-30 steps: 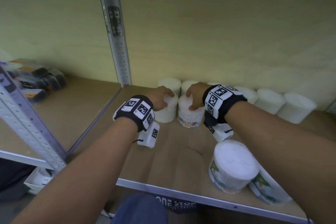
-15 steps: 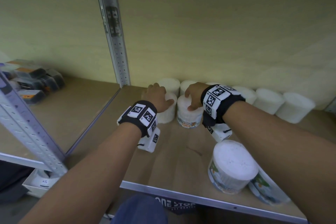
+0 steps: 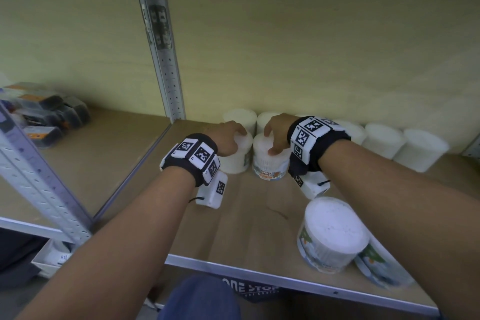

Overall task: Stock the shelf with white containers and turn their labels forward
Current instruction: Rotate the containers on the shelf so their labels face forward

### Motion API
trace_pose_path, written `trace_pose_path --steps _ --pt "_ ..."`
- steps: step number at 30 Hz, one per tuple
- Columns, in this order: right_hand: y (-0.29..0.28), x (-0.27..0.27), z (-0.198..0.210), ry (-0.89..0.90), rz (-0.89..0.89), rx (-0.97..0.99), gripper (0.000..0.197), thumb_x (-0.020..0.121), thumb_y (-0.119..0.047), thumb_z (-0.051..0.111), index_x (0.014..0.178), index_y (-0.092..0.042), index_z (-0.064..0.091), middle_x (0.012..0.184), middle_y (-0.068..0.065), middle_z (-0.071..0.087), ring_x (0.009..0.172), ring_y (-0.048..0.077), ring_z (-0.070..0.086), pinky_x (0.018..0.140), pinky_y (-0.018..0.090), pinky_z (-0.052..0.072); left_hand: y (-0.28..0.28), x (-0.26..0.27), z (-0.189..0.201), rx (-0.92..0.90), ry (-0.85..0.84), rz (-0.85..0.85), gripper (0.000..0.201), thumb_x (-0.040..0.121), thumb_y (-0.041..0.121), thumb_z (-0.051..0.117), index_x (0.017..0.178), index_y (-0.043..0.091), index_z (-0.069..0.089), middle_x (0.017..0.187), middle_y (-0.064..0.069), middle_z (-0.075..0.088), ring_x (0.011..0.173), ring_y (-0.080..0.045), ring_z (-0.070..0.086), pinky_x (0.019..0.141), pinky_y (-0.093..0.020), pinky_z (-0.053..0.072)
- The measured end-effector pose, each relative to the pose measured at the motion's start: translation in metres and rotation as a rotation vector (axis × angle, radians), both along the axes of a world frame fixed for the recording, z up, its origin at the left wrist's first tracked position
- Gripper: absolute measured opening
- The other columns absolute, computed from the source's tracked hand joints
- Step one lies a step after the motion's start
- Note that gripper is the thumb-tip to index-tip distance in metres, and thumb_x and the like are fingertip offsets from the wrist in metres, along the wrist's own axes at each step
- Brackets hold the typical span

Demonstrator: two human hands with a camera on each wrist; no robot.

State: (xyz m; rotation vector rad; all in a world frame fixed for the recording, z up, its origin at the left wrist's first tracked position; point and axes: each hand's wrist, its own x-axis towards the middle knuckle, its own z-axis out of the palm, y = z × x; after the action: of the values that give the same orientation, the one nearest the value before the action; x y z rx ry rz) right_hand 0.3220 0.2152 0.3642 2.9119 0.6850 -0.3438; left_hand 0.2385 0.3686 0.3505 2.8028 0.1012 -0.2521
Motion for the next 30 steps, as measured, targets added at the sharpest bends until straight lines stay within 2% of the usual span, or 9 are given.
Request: trace_pose_path --steps 1,3,6,10,13,17,23,27,30 --pt "-0.002 -0.024 0.018 0.001 -0.014 0.019 0.059 0.073 -0.029 0.080 0.126 -0.017 0.057 0.127 0.006 0.058 0.117 0.028 0.058 0.093 0.034 0.048 0.000 -0.001 0.002 -0.003 0.017 -0.015 0.057 0.090 0.004 0.046 0.141 0.029 0.037 0.147 -0.006 0.039 0.120 -0.028 0.052 0.090 -0.034 0.047" --pt "-0.007 -0.027 0.019 0.014 -0.040 0.100 0.057 0.076 -0.026 0.078 0.127 -0.015 0.058 0.129 0.009 0.058 0.119 0.028 0.057 0.094 0.033 0.047 -0.001 -0.004 0.006 -0.016 0.024 -0.039 0.062 0.087 -0.003 0.042 0.139 0.031 0.039 0.148 -0.005 0.037 0.119 -0.029 0.052 0.087 -0.036 0.049" --pt "-0.006 -0.027 0.016 0.030 -0.027 0.144 0.057 0.076 -0.026 0.078 0.128 -0.015 0.057 0.130 0.009 0.058 0.120 0.028 0.057 0.095 0.033 0.047 -0.002 -0.006 0.003 -0.124 -0.093 0.014 0.054 0.086 -0.006 0.041 0.133 0.020 0.046 0.141 -0.004 0.040 0.122 -0.028 0.047 0.077 -0.026 0.044" --pt "-0.008 -0.029 0.017 0.021 0.020 0.145 0.057 0.076 -0.026 0.078 0.128 -0.015 0.057 0.130 0.009 0.058 0.120 0.027 0.057 0.094 0.032 0.047 -0.005 -0.005 -0.007 -0.003 -0.287 0.153 0.038 0.092 0.027 0.051 0.128 0.016 0.050 0.134 -0.010 0.045 0.124 -0.029 0.042 0.101 -0.041 0.040" --pt "-0.008 -0.026 0.015 0.026 0.020 0.151 0.057 0.076 -0.026 0.078 0.128 -0.015 0.057 0.131 0.009 0.057 0.120 0.027 0.056 0.093 0.031 0.047 -0.008 -0.005 -0.012 0.099 -0.224 0.184 0.051 0.091 0.046 0.051 0.131 0.014 0.049 0.135 -0.011 0.044 0.126 -0.030 0.040 0.104 -0.042 0.037" --pt "-0.008 -0.028 0.015 0.020 0.028 0.168 0.057 0.076 -0.027 0.078 0.128 -0.015 0.057 0.131 0.009 0.058 0.120 0.027 0.056 0.094 0.031 0.047 -0.007 -0.004 -0.014 0.133 -0.220 0.167 0.053 0.089 0.049 0.053 0.131 0.016 0.049 0.135 -0.009 0.044 0.128 -0.029 0.040 0.105 -0.043 0.034" --pt "-0.007 -0.027 0.013 0.013 0.027 0.188 0.058 0.074 -0.026 0.079 0.126 -0.014 0.058 0.129 0.010 0.059 0.118 0.028 0.058 0.093 0.032 0.047 0.000 -0.001 -0.006 0.111 -0.068 0.071 0.049 0.094 0.035 0.051 0.140 0.022 0.041 0.147 -0.003 0.035 0.133 -0.027 0.037 0.111 -0.046 0.031" --pt "-0.010 -0.027 0.013 0.003 0.041 0.190 0.056 0.076 -0.026 0.078 0.127 -0.014 0.058 0.129 0.010 0.058 0.119 0.028 0.057 0.093 0.032 0.047 0.003 -0.003 0.002 0.081 0.004 -0.023 0.051 0.095 0.013 0.046 0.144 0.025 0.034 0.154 -0.001 0.030 0.135 -0.024 0.040 0.106 -0.032 0.037" --pt "-0.011 -0.029 0.014 0.002 0.044 0.193 0.055 0.077 -0.025 0.077 0.127 -0.014 0.058 0.129 0.010 0.058 0.119 0.028 0.057 0.093 0.032 0.047 0.002 -0.005 0.005 0.008 -0.006 -0.034 0.059 0.088 -0.003 0.041 0.140 0.026 0.040 0.152 -0.002 0.032 0.132 -0.025 0.042 0.101 -0.031 0.042"
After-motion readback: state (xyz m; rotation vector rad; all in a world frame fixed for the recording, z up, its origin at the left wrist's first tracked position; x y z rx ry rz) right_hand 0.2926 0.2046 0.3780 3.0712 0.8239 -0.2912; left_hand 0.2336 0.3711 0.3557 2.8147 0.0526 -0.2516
